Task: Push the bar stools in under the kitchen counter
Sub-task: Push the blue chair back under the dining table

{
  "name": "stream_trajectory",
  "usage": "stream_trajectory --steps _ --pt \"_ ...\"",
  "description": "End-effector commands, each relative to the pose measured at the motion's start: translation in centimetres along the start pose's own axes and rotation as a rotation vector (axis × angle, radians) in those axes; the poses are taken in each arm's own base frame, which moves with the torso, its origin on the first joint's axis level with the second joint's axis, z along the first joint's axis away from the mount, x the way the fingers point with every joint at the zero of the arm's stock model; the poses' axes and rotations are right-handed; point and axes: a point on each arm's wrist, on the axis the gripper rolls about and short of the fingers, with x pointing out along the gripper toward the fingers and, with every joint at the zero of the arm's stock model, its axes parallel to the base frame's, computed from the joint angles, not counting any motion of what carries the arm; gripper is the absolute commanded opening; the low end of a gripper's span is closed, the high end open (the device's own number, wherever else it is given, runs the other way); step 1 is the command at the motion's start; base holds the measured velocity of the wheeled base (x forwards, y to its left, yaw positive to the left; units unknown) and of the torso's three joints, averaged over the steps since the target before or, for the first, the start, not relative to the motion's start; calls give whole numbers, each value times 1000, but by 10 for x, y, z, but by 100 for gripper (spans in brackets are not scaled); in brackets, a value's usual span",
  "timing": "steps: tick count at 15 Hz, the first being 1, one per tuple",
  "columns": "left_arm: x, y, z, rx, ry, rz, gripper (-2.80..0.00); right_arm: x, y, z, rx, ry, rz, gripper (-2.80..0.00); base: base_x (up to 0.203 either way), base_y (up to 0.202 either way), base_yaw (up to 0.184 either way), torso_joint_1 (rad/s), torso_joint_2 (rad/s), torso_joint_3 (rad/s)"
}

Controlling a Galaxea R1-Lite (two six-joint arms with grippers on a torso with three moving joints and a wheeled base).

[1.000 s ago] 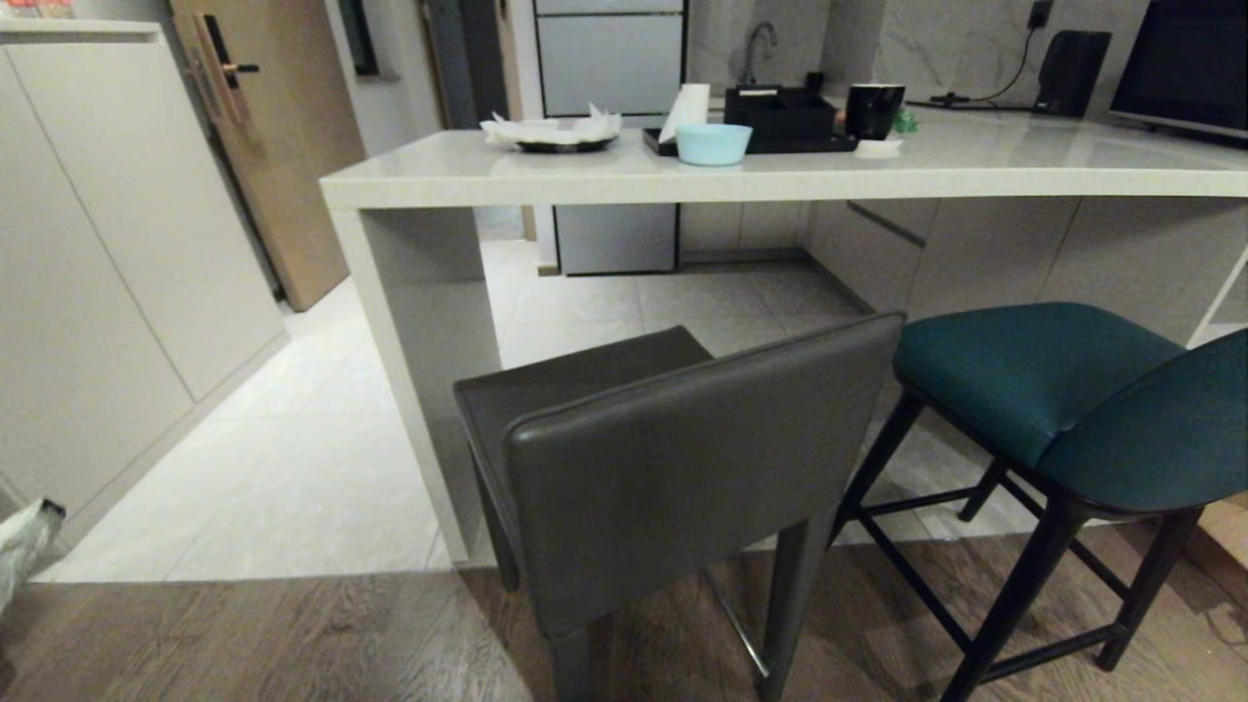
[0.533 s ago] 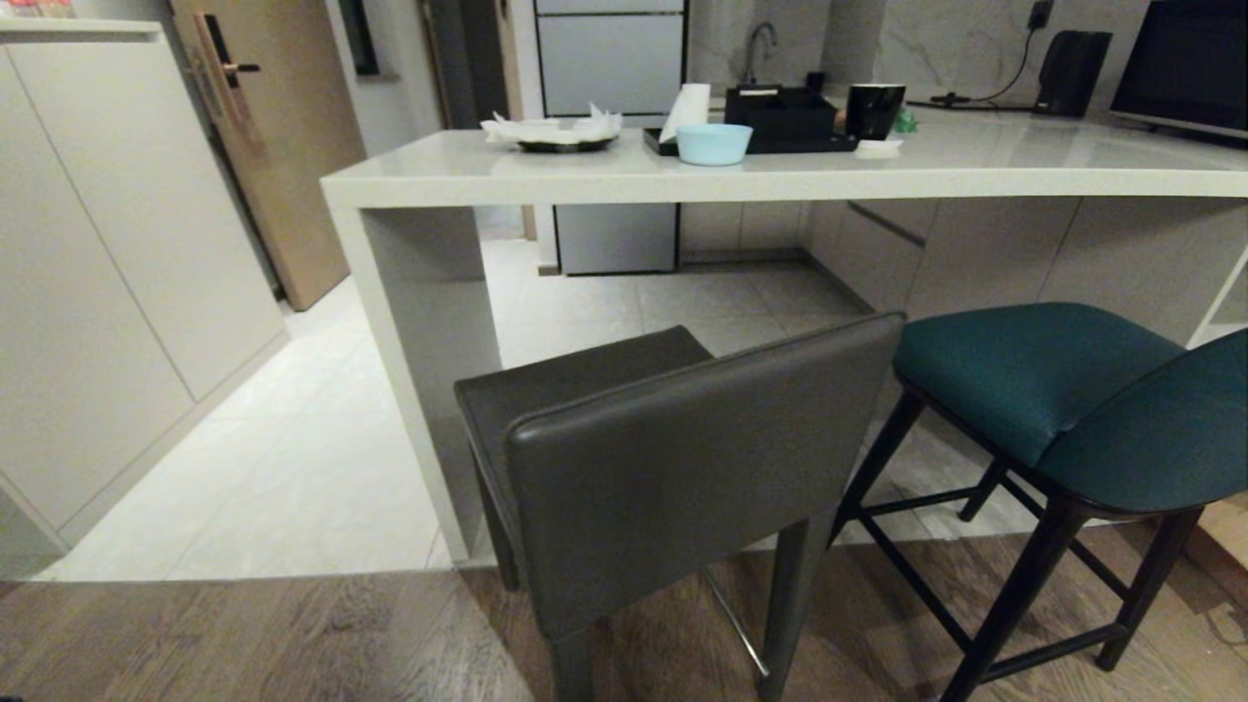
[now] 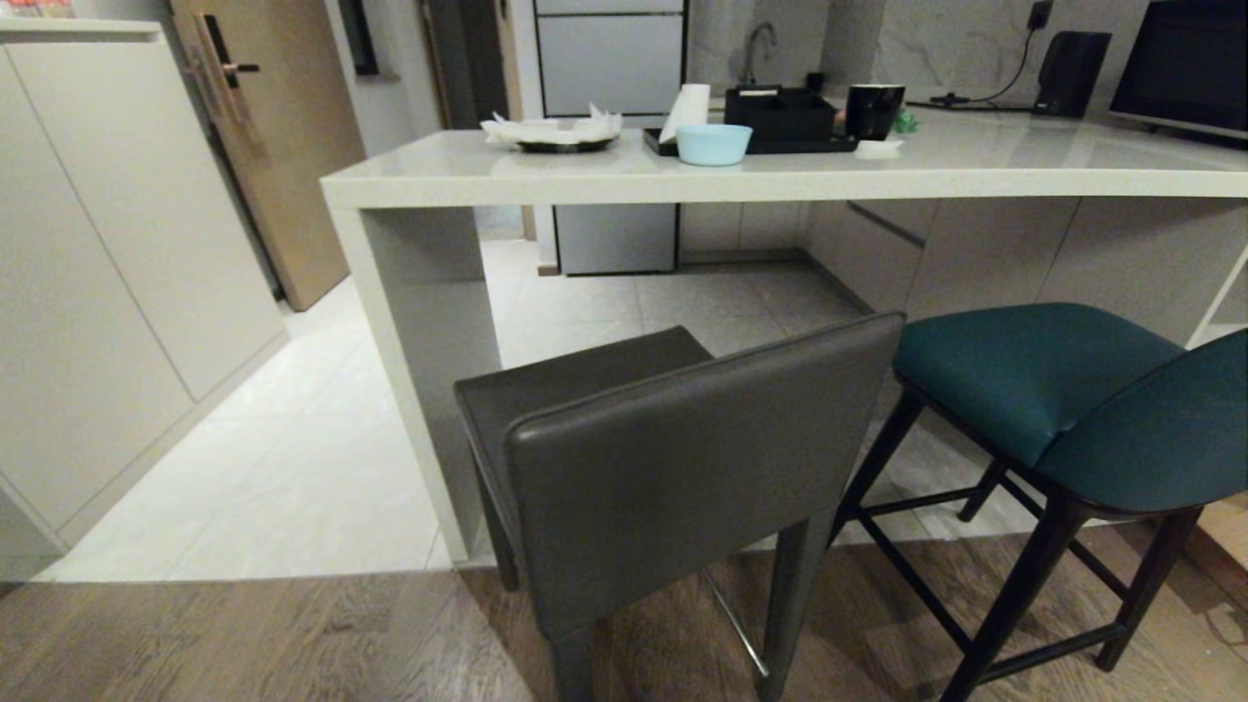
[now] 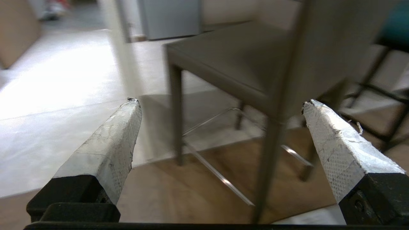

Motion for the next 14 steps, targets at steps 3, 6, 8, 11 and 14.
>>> stream_trajectory --steps 3,6,8,11,14 --pt "1 3 -8 24 3 133 0 -14 2 -88 -15 98 -147 0 0 0 0 0 0 0" --pt "1 6 -21 61 104 250 0 -11 -6 -132 -55 243 -344 0 0 0 0 0 0 0" --pt "1 6 -21 30 102 252 0 -11 -6 -133 -68 261 -362 0 0 0 0 0 0 0" --pt "1 6 -21 34 100 257 0 -11 -6 -133 -73 262 -363 0 0 0 0 0 0 0" --pt "1 6 -21 28 102 261 0 -11 -6 -133 -74 262 -365 0 0 0 0 0 0 0"
